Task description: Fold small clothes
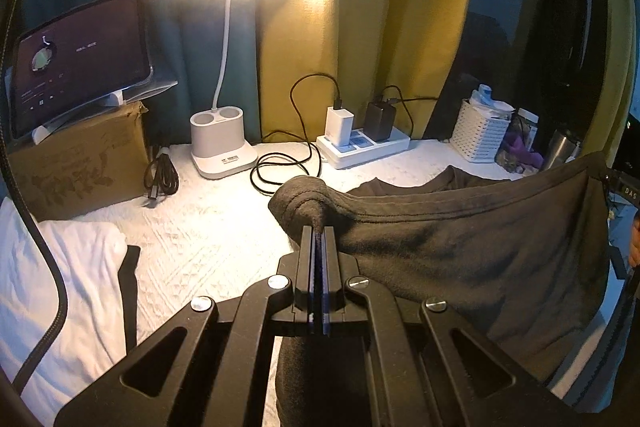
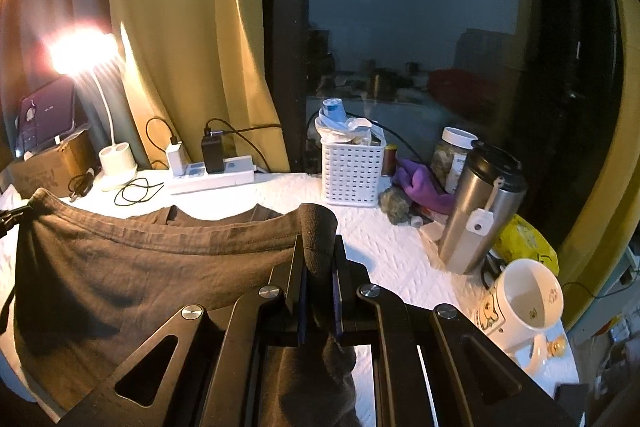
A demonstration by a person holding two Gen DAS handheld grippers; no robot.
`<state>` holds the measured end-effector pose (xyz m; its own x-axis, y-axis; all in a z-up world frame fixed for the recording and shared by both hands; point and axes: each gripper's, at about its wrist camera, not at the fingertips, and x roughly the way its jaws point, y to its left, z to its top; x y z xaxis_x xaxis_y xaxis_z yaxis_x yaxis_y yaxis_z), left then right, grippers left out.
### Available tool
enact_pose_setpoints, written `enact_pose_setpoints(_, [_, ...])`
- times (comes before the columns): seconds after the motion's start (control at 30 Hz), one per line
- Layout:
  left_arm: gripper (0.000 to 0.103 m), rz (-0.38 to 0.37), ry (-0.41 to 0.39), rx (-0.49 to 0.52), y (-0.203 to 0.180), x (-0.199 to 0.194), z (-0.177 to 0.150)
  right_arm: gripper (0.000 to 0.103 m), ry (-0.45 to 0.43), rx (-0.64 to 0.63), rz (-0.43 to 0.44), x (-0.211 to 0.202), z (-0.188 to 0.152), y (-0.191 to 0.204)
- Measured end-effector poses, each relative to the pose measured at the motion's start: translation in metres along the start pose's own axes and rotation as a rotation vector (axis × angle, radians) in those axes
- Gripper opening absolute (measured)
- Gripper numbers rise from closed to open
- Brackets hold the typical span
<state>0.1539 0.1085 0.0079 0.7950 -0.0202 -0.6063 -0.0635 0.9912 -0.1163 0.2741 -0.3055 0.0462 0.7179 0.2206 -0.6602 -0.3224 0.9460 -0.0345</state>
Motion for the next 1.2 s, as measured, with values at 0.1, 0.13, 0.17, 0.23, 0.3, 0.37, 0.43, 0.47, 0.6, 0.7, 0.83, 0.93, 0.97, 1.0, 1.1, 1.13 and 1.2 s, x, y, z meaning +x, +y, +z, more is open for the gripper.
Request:
enact_pose_setpoints(0.1, [0.001, 0.006, 0.012, 0.005, 0.001, 0.011, 0.003, 0.009, 0.010, -0.006, 0.000, 0.012, 0.004, -0.002])
enact_pose_setpoints(0.13, [0.001, 0.007, 0.016, 0.007, 0.001, 0.014, 0.005, 0.009, 0.013, -0.008, 0.001, 0.017, 0.005, -0.002])
enact_pose_setpoints(0.17, [0.001, 0.009, 0.016, 0.009, 0.001, 0.017, 0.005, 0.009, 0.015, -0.009, 0.001, 0.020, 0.006, -0.003])
enact_pose_setpoints(0.23, [0.001, 0.012, 0.022, 0.009, 0.001, 0.023, 0.007, 0.009, 0.023, -0.011, 0.001, 0.028, 0.007, -0.005])
enact_pose_setpoints(0.3, [0.001, 0.019, 0.025, 0.003, 0.003, 0.029, 0.009, 0.009, 0.032, -0.013, 0.000, 0.038, 0.009, -0.008])
enact_pose_setpoints(0.37, [0.001, 0.027, 0.028, -0.004, 0.004, 0.035, 0.012, 0.009, 0.042, -0.015, 0.002, 0.049, 0.011, -0.011])
enact_pose_setpoints(0.43, [0.001, 0.038, 0.032, -0.006, 0.005, 0.042, 0.013, 0.009, 0.053, -0.018, 0.006, 0.062, 0.013, -0.014])
enact_pose_setpoints(0.47, [0.001, 0.047, 0.037, -0.010, 0.006, 0.046, 0.014, 0.009, 0.059, -0.019, 0.009, 0.068, 0.014, -0.015])
enact_pose_setpoints(0.6, [0.001, 0.077, 0.053, -0.020, 0.012, 0.062, 0.015, 0.009, 0.083, -0.023, 0.019, 0.094, 0.017, -0.017])
enact_pose_setpoints(0.7, [0.001, 0.096, 0.066, -0.025, 0.016, 0.075, 0.016, 0.009, 0.099, -0.027, 0.030, 0.114, 0.019, -0.017])
enact_pose_setpoints(0.83, [0.001, 0.121, 0.070, -0.030, 0.025, 0.094, 0.020, 0.009, 0.116, -0.029, 0.039, 0.140, 0.023, -0.017])
enact_pose_setpoints(0.93, [0.001, 0.130, 0.076, -0.030, 0.029, 0.108, 0.024, 0.009, 0.134, -0.033, 0.043, 0.163, 0.026, -0.017])
enact_pose_setpoints(0.97, [0.001, 0.132, 0.081, -0.023, 0.030, 0.114, 0.025, 0.009, 0.140, -0.035, 0.041, 0.169, 0.026, -0.017])
enact_pose_setpoints(1.0, [0.001, 0.134, 0.088, -0.015, 0.030, 0.120, 0.025, 0.009, 0.149, -0.037, 0.041, 0.177, 0.027, -0.017])
enact_pose_setpoints(1.1, [0.001, 0.143, 0.124, -0.009, 0.034, 0.143, 0.024, 0.009, 0.182, -0.045, 0.031, 0.200, 0.024, -0.016])
enact_pose_setpoints(1.13, [0.001, 0.145, 0.139, -0.013, 0.036, 0.152, 0.022, 0.009, 0.197, -0.050, 0.024, 0.209, 0.022, -0.015])
enact_pose_setpoints(1.2, [0.001, 0.149, 0.164, -0.019, 0.039, 0.163, 0.018, 0.009, 0.227, -0.053, 0.009, 0.223, 0.018, -0.015])
